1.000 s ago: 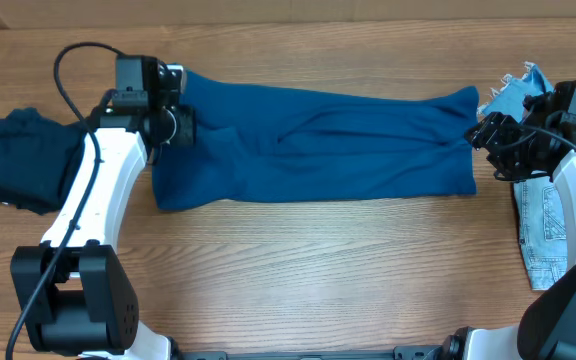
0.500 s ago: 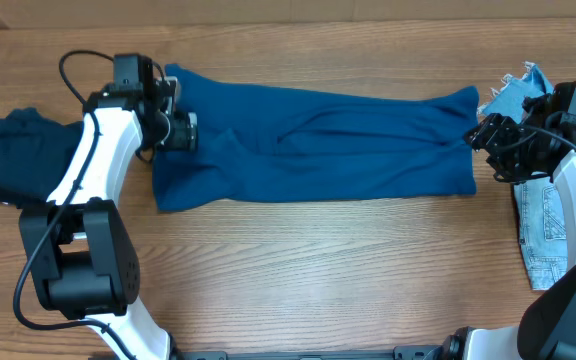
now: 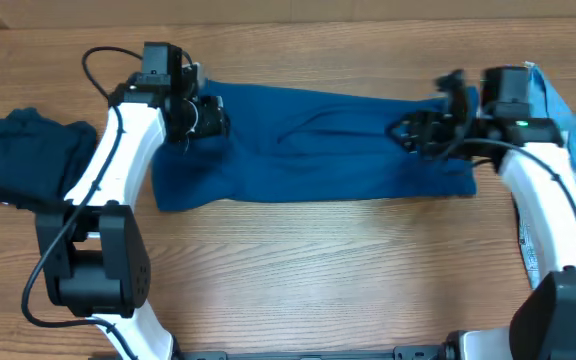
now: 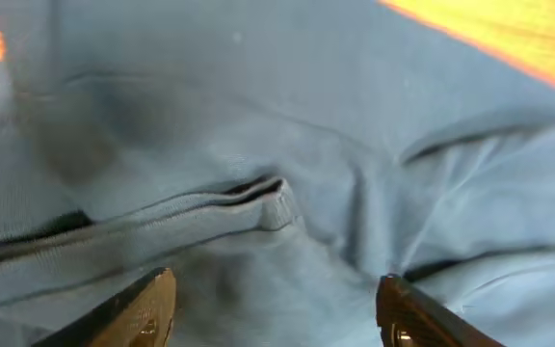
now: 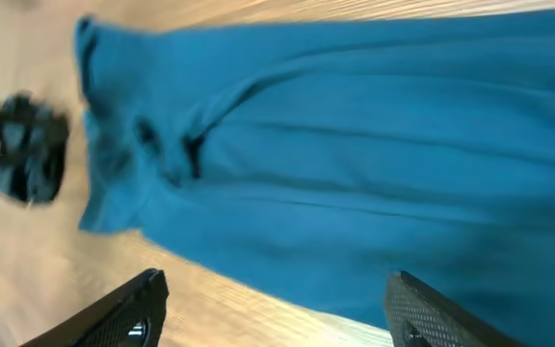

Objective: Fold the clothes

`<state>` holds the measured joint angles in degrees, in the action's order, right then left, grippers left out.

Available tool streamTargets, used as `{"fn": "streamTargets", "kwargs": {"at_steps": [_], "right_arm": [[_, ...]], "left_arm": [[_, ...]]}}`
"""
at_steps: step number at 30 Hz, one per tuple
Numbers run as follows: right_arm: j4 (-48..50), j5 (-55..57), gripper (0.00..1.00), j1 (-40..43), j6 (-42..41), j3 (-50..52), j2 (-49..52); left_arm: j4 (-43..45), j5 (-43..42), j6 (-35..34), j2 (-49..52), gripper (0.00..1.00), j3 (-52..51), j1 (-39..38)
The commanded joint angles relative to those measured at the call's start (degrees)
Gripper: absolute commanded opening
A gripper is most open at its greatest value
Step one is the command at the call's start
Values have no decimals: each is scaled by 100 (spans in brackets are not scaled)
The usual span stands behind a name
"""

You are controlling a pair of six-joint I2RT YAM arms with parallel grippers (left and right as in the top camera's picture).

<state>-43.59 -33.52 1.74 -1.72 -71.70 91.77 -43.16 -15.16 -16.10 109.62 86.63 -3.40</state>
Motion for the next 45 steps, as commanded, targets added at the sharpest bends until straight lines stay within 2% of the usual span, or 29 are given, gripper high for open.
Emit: {"fn": "streamTargets", "kwargs": {"at_steps": [1, 3, 5, 7, 10, 15, 16, 19, 20, 29, 34, 42, 43, 44, 45], "right_arm": [[197, 577, 79, -55, -494, -118, -81], [107, 518, 79, 129, -579, -118, -81], [-79, 520, 79, 199, -568, -118, -81], [-260, 525, 79, 199, -535, -118, -81], [-374, 564, 78, 199, -535, -118, -81], [-389, 575, 78, 199, -533, -118, -79], [-389, 616, 78, 199, -531, -118, -81], [-409, 721, 78, 199, -533, -118, -79], [-409, 721, 78, 199, -533, -118, -79], [-409, 802, 78, 199, -533, -118, -79], [-404, 804, 78, 199, -533, -118, -79], [-361, 804, 78, 199, -533, -118, -79], [-358, 804, 78, 199, -533, -118, -79], [-354, 804, 78, 199, -533, -118, -81], [-348, 804, 78, 199, -533, -118, -79]], "left_arm": [[-55, -627, -1185, -87, 68, 98, -11], [-13, -354, -1641, 153, 64, 48, -214], [96, -354, -2118, 457, 54, 48, -339], [256, -350, -2465, 857, 50, 48, -435], [280, -280, -2640, 1182, 48, 48, -455], [221, 326, -2632, 1191, 49, 52, -455], [284, 330, -2586, 1191, 44, 52, -455], [332, 264, -2566, 1152, 8, 85, -455], [319, 236, -2496, 1130, 4, 131, -455], [11, 468, -2361, 203, 4, 356, -706], [57, 1086, -2284, 264, 4, 354, -1143], [306, 1196, -2116, 664, 6, 352, -1355], [308, 1198, -2116, 815, 10, 352, -1357], [306, 1154, -2114, 918, 22, 352, -1357], [286, 1086, -2105, 999, 47, 352, -1355]]}}
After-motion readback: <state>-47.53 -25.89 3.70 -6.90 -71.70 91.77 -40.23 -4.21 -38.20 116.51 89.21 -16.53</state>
